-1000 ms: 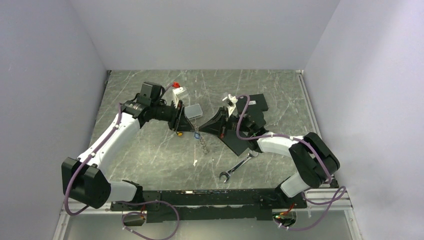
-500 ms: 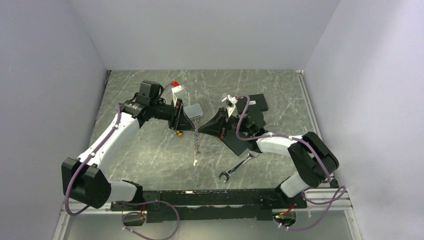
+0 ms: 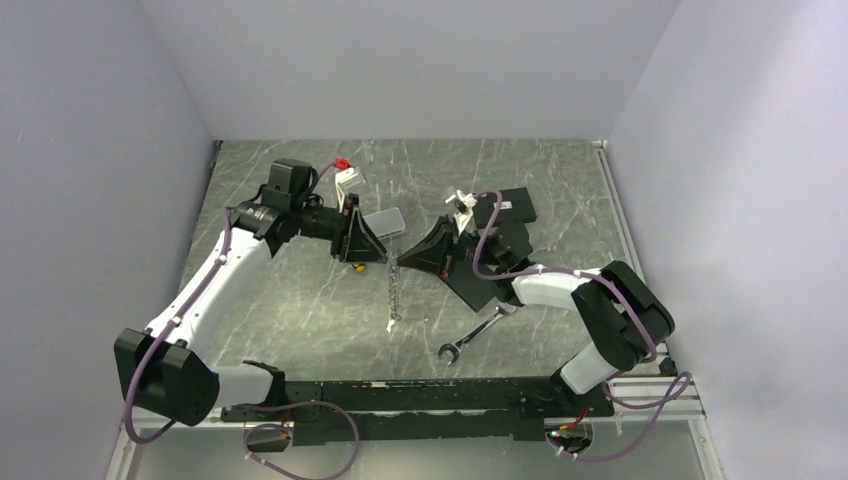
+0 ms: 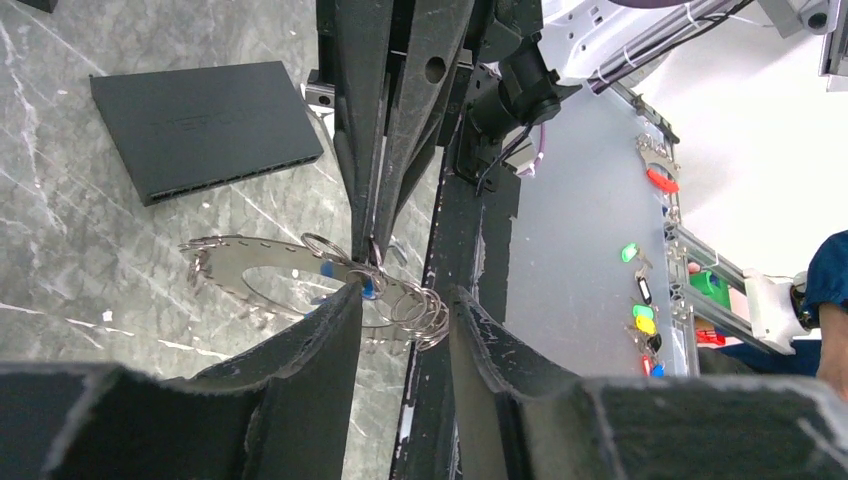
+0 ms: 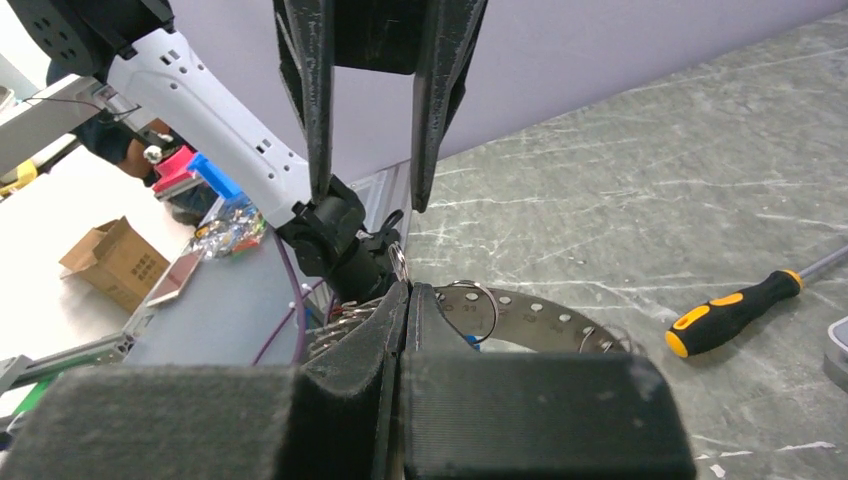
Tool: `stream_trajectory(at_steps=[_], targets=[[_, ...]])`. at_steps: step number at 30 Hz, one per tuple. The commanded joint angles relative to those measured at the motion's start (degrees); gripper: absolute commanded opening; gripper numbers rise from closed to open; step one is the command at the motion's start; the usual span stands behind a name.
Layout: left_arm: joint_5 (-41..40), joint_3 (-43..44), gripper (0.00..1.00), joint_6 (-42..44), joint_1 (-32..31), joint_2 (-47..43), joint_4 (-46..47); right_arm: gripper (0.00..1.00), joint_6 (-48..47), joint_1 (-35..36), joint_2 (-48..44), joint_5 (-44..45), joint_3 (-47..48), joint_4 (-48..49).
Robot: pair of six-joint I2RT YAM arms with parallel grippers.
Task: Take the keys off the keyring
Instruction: Remove the key from the keyring.
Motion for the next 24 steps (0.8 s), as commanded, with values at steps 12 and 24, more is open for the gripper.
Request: stream_trajectory(at_steps=[12,24], targets=[[-1.1,-1.9,0.36,-4.3,-1.7,0.8,5.7,0.00,0.9,0.8,-0.4,0.2,0.5,6.4],[-2.3,-1.1,0.00,-7.5,-2.9,1.9,5.0,0.00,-1.2,0.8,-0.5,0.8,0.3,3.9]])
